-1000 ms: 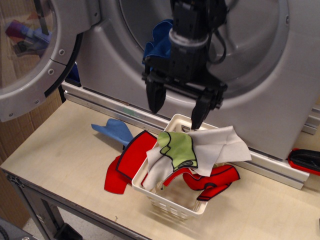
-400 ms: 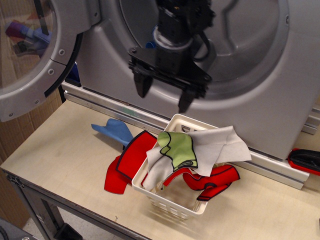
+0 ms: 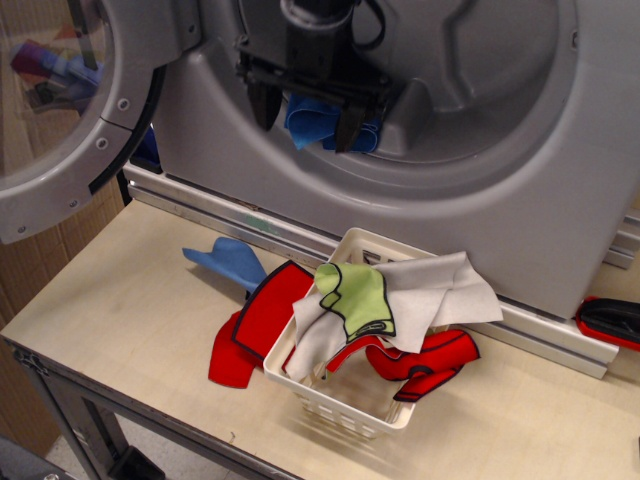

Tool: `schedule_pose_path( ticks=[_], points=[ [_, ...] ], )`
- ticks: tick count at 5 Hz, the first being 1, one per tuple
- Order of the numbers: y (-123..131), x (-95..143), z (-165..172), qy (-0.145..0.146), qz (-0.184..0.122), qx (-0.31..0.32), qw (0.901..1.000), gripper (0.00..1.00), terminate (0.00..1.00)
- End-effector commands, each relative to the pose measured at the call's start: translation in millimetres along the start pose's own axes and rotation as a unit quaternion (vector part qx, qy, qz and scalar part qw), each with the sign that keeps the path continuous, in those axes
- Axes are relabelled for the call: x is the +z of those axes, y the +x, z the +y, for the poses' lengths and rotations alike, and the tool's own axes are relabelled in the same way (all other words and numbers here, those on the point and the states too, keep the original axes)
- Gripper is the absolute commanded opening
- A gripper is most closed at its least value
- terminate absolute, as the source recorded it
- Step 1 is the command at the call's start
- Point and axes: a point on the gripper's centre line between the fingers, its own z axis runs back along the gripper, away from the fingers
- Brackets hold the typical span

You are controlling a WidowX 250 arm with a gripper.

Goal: Take clothes out of laundry machine

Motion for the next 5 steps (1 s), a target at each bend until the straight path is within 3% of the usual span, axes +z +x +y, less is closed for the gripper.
schedule_pose_path(
  ticks=[1,2,3,4,5],
  points=[
    [47,3,13,0.002,-0.04,0.001,0.9992,1.0,0.0],
    [61,-5,16,0.025,-0.028,-0.011,0.9992,1.0,0.0],
    [69,-15,27,0.021,-0.024,-0.011,0.9994,1.0,0.0],
    [68,-40,24,0.005,0.005,-0.029,0.9996,1.0,0.0],
    [60,-50,26,0.022,0.033,-0.027,0.9988,1.0,0.0]
  ],
)
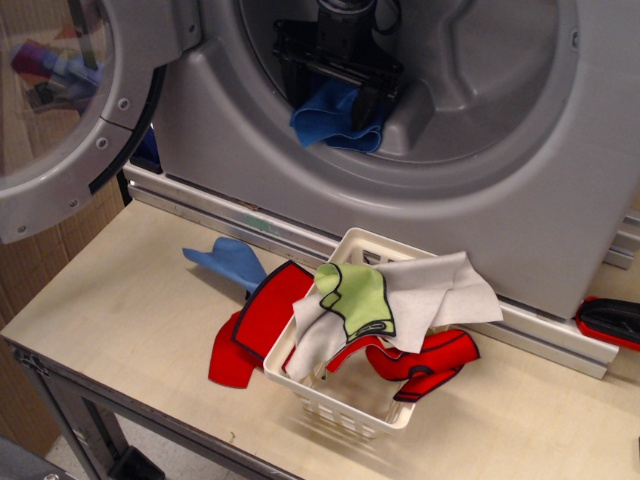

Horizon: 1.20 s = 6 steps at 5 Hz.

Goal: Take clothes out of laundry machine

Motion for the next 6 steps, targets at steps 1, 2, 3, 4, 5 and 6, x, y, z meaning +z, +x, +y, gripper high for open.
schedule_pose_path(
  ticks=[1,2,3,4,5,6],
  points=[
    [-3,-2,10,0.033,0.033,-0.01,0.9988,0.0,0.0],
    [-14,2,11,0.041,0.027,-0.005,0.9988,0.0,0.0],
    [-45,3,20,0.058,0.018,-0.003,0.9981,0.0,0.0],
    [-44,35,9,0.077,-0.003,0.006,0.997,0.0,0.0],
    [-59,61,1,0.078,-0.04,0.011,0.996,0.0,0.0],
    [-75,75,-24,0.067,-0.055,-0.007,0.9962,0.0,0.0]
  ],
)
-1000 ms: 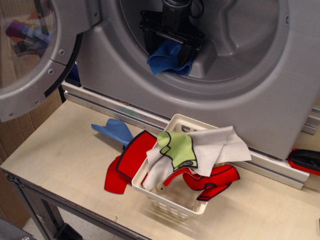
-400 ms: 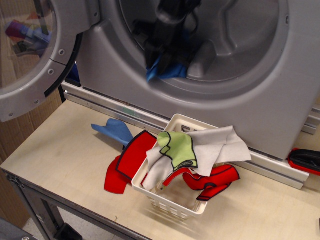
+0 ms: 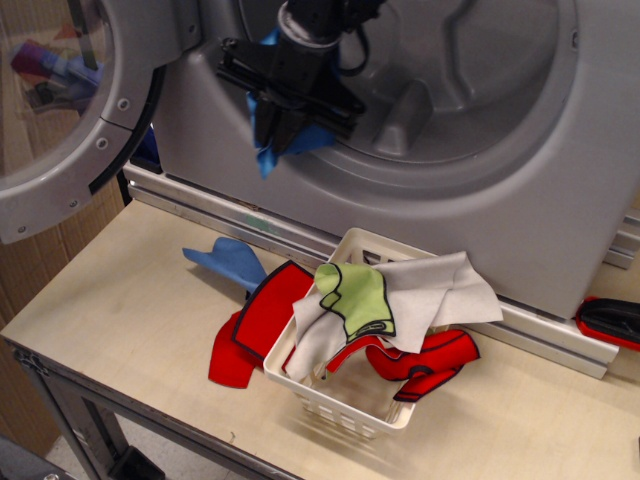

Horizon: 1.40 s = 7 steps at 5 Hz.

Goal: Take clothes out of laundry machine

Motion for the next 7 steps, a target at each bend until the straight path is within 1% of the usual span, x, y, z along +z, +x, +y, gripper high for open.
schedule_pose_path(
  ticks=[1,2,3,4,5,6,7],
  points=[
    [-26,53,-47,-0.054,-0.051,-0.017,0.9971,0.0,0.0],
    [-50,49,-71,-0.119,-0.039,-0.006,0.9921,0.0,0.0],
    [-69,33,-82,-0.159,0.015,0.016,0.9871,0.0,0.0],
    [-85,5,-82,-0.18,0.059,0.035,0.9812,0.0,0.0],
    [-95,-24,-86,-0.219,0.074,0.031,0.9724,0.0,0.0],
    [-99,-41,-95,-0.245,0.074,-0.001,0.9667,0.0,0.0],
    [-104,-58,-93,-0.232,0.079,0.015,0.9695,0.0,0.0]
  ],
)
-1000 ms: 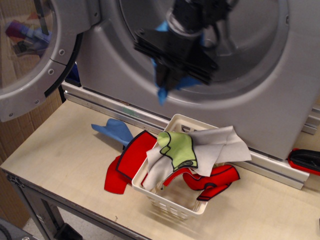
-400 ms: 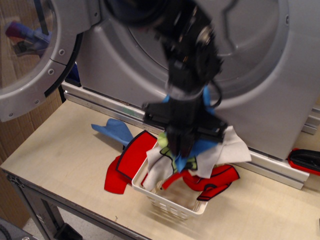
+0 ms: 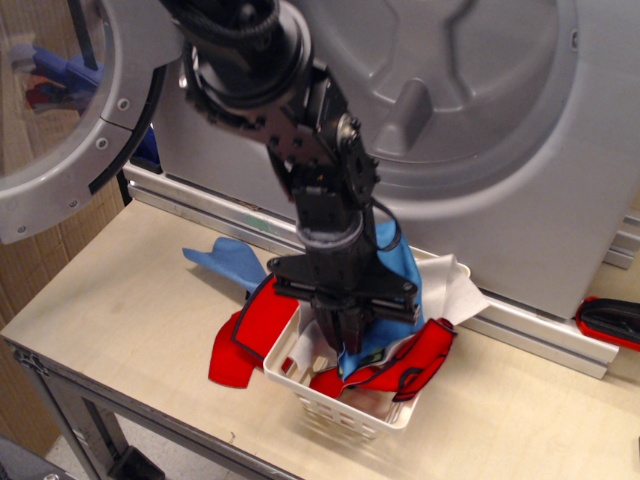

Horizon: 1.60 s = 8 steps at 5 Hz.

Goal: Take clothes out of laundry machine

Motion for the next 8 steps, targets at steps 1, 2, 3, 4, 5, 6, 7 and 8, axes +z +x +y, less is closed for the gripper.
schedule_pose_path(
  ticks=[1,2,3,4,5,6,7,8],
  points=[
    [2,6,10,0.005,-0.026,0.017,0.9995,0.0,0.0],
    [-3,30,6,0.012,-0.034,0.043,0.9984,1.0,0.0],
    [-4,52,1,0.015,-0.013,0.04,0.999,1.0,0.0],
    [-1,74,-8,0.057,-0.01,0.069,0.996,1.0,0.0],
    [0,103,-11,0.057,-0.009,0.075,0.9955,1.0,0.0],
    [1,113,-13,0.064,-0.011,0.062,0.9959,1.0,0.0],
    [5,116,-14,0.047,-0.005,0.037,0.9982,1.0,0.0],
    [5,116,-14,0.047,-0.005,0.037,0.9982,1.0,0.0]
  ],
)
